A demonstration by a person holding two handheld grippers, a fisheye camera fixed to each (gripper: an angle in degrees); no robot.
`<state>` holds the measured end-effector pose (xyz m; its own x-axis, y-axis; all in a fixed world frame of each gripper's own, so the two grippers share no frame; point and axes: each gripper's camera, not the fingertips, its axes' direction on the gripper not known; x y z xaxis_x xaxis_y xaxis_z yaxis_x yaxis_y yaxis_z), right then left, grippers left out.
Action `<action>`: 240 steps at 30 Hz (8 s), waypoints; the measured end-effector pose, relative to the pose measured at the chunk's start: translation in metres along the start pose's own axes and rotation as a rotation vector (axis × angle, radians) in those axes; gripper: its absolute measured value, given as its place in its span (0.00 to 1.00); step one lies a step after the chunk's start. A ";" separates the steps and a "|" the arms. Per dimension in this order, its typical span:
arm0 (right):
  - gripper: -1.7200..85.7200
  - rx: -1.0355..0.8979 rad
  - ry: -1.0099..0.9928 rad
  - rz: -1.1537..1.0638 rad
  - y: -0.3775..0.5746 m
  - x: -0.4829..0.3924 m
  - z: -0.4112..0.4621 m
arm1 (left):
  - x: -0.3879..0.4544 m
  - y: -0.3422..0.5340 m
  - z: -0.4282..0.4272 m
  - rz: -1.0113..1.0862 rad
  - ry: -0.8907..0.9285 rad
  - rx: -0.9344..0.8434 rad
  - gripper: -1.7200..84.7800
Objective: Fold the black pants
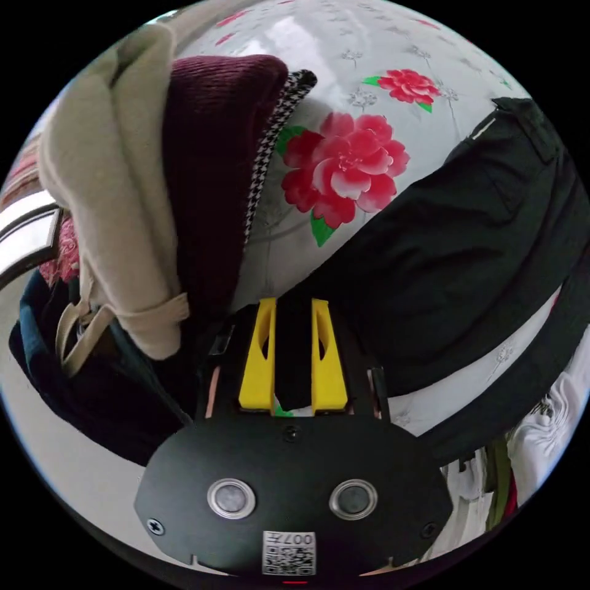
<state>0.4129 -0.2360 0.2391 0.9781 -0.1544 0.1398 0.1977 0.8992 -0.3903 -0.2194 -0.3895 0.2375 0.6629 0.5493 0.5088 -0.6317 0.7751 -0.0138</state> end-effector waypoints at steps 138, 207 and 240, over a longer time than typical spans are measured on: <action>0.08 -0.137 -0.205 -0.140 0.100 -0.280 0.133 | 0.069 0.723 -0.391 -1.570 0.670 0.462 0.08; 0.12 0.490 -0.339 0.707 0.138 0.077 0.081 | 0.019 0.500 -0.147 -1.582 0.975 0.489 0.04; 0.03 0.440 -0.627 0.881 0.146 -0.044 0.153 | 0.031 0.231 -0.022 -0.572 0.886 0.708 0.11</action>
<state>0.3891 -0.0357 0.3150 0.5377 0.7128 0.4503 -0.6935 0.6777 -0.2445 -0.3356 -0.1869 0.2312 0.7789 0.4248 -0.4614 -0.0624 0.7845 0.6170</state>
